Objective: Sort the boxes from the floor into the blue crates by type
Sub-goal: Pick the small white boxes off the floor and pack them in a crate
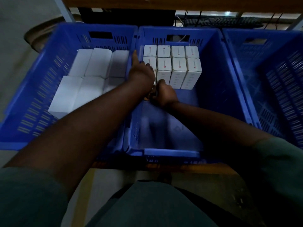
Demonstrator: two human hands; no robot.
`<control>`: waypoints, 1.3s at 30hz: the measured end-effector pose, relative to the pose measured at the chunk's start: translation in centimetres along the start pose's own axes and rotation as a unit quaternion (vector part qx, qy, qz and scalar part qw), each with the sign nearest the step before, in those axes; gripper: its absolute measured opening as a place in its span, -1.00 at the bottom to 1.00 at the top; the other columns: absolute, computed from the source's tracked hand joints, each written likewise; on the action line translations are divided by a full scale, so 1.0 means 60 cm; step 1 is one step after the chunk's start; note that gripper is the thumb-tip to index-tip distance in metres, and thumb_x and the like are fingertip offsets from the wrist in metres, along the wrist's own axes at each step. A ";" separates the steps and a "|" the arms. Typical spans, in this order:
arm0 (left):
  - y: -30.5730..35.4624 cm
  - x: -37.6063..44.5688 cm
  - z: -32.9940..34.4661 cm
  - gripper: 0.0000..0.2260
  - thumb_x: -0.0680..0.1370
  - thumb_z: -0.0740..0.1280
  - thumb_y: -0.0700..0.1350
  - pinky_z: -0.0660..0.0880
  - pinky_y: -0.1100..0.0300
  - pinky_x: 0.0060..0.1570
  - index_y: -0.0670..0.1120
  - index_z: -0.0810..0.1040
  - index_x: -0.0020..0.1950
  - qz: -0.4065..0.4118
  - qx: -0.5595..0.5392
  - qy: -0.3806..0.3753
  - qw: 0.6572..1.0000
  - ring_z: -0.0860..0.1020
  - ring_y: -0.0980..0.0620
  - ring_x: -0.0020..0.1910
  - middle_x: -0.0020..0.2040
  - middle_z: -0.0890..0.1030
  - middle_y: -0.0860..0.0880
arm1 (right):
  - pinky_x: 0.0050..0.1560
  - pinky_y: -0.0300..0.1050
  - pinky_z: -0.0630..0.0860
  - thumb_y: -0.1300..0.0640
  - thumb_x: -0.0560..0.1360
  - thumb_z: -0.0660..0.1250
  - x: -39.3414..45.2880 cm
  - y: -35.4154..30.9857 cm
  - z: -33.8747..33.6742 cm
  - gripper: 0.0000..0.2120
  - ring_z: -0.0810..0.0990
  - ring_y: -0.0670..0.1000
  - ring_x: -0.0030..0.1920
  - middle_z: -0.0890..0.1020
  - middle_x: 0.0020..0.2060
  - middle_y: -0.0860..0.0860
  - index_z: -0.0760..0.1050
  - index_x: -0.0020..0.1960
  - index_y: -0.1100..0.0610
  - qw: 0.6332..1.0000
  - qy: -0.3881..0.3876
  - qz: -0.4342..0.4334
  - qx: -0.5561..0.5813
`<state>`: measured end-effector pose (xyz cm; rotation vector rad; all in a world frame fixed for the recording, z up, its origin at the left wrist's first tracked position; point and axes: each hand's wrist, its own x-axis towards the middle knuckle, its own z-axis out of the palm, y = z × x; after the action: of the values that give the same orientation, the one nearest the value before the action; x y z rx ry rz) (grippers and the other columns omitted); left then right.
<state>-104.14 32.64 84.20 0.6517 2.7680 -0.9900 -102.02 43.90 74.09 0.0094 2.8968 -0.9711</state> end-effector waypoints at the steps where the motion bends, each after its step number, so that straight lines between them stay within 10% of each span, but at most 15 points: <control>1: 0.001 -0.001 -0.004 -0.45 0.60 0.24 0.08 -0.11 -0.50 0.42 -0.21 0.33 0.50 0.002 0.006 -0.007 1.000 0.40 -0.25 0.38 0.40 0.45 -0.21 | -0.15 -0.09 0.35 -0.11 0.47 0.49 0.000 0.000 -0.001 -0.44 0.62 0.26 0.04 0.64 0.05 0.22 0.36 0.22 0.23 1.000 -0.006 -0.003 -0.014; 18: -0.007 0.004 -0.002 -0.35 0.53 0.37 -0.05 -0.06 -0.58 0.36 -0.28 0.22 0.52 0.014 -0.103 0.061 0.993 0.44 -0.24 0.33 0.40 0.41 -0.24 | 0.17 -0.05 0.49 -0.38 0.35 0.49 -0.023 -0.050 -0.079 -0.17 0.60 0.19 0.24 0.62 0.23 0.16 0.47 0.37 0.17 0.986 -0.075 -0.013 -0.145; 22: -0.020 0.004 -0.011 -0.20 0.42 0.48 0.02 -0.31 -0.44 0.39 -0.18 0.19 0.55 0.050 -0.186 0.060 0.979 0.36 -0.13 0.46 0.46 0.39 -0.16 | 0.26 -0.02 0.47 -0.14 0.54 0.43 -0.050 -0.085 -0.146 -0.40 0.56 0.19 0.31 0.57 0.32 0.18 0.44 0.45 0.17 0.974 -0.096 -0.029 -0.203; 26: -0.032 -0.039 -0.023 -0.31 0.47 0.37 -0.14 -0.25 -0.27 0.50 0.00 0.21 0.57 0.021 -0.314 0.107 0.943 0.11 -0.02 0.60 0.59 0.23 -0.03 | 0.11 -0.01 0.54 -0.04 0.56 0.40 -0.079 -0.103 -0.201 -0.58 0.61 0.19 0.17 0.63 0.20 0.15 0.50 0.35 0.13 0.969 -0.021 -0.073 -0.235; 31: -0.042 -0.128 0.010 -0.49 0.40 0.24 -0.16 0.21 -0.10 0.33 0.00 0.53 0.36 -0.110 -0.400 0.329 0.849 0.49 -0.02 0.35 0.30 0.59 0.01 | 0.10 0.03 0.58 -0.18 0.55 0.37 -0.105 -0.124 -0.244 -0.53 0.62 0.17 0.14 0.66 0.16 0.10 0.53 0.32 0.09 0.979 -0.018 -0.108 -0.173; 39: -0.024 -0.340 0.076 -0.72 0.50 0.31 -0.14 0.44 -0.08 0.20 -0.02 0.62 0.20 -0.245 -0.432 0.384 0.778 0.61 -0.04 0.14 0.11 0.67 0.05 | -0.09 -0.11 0.52 -0.04 0.56 0.35 -0.215 -0.219 -0.184 -0.77 0.68 0.03 -0.06 0.71 -0.01 -0.04 0.59 0.15 0.04 0.959 0.068 -0.274 -0.013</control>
<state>-86.55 21.54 86.83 0.1616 3.6358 0.8086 -90.46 40.32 91.85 -0.7973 3.1003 -1.0270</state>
